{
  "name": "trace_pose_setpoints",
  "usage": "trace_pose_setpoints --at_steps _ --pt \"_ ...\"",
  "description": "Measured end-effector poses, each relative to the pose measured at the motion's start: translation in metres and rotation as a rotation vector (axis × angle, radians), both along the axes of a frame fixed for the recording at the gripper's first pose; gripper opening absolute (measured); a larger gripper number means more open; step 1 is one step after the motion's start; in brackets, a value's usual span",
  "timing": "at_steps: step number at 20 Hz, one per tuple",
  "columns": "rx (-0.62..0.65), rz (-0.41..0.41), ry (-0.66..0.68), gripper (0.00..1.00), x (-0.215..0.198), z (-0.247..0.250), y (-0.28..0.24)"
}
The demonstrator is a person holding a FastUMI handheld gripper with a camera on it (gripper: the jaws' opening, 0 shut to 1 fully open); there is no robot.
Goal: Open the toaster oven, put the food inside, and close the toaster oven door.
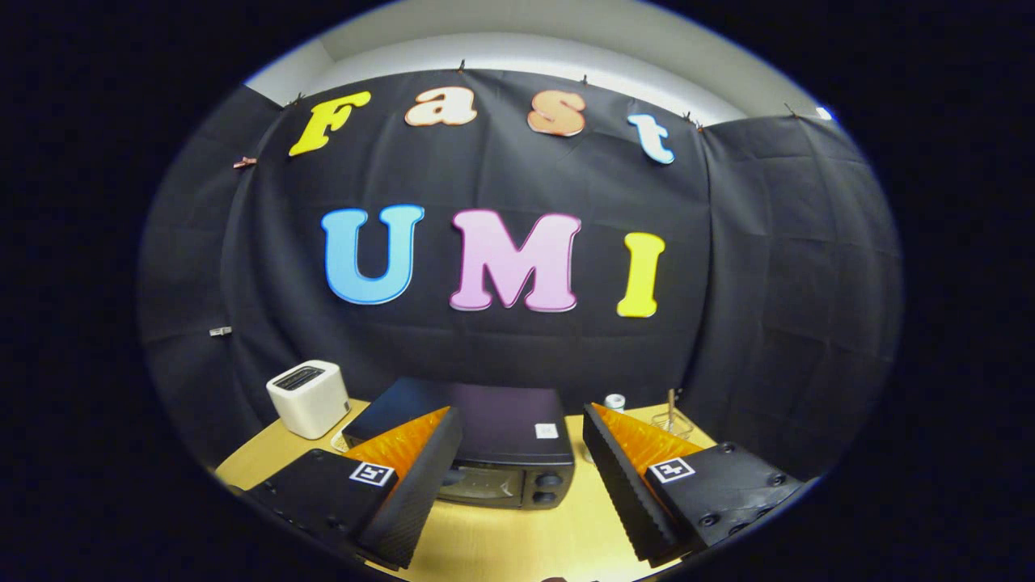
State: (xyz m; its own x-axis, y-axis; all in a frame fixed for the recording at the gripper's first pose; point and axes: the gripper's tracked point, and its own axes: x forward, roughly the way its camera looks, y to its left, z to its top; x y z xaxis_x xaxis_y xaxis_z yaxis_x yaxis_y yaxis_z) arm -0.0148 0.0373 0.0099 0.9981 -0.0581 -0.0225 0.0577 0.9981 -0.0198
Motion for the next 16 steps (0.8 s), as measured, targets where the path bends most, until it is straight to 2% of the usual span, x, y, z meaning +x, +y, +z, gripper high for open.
trace_pose_setpoints --at_steps 7,11,16 --pt "0.03 -0.136 -0.046 0.98 -0.082 0.017 -0.067" --pt "0.002 -0.159 -0.051 0.98 -0.1 0.015 -0.078" --pt "0.003 -0.138 -0.061 0.98 -0.104 0.023 -0.071"
